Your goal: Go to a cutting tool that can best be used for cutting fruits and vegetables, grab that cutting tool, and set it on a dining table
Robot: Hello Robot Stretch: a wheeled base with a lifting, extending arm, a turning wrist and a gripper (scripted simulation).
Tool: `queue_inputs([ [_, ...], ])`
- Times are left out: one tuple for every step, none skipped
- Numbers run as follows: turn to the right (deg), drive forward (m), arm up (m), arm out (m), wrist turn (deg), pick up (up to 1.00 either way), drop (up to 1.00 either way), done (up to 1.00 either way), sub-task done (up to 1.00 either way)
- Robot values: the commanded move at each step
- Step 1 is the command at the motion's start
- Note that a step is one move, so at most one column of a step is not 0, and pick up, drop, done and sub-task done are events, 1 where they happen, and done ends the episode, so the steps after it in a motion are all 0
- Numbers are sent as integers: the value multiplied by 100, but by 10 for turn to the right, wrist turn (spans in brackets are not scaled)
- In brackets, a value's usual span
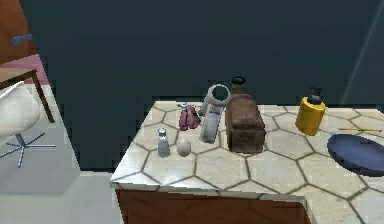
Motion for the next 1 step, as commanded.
queue_inputs([
  [0, 0, 0, 0, 450, 0, 0, 0, 0],
])
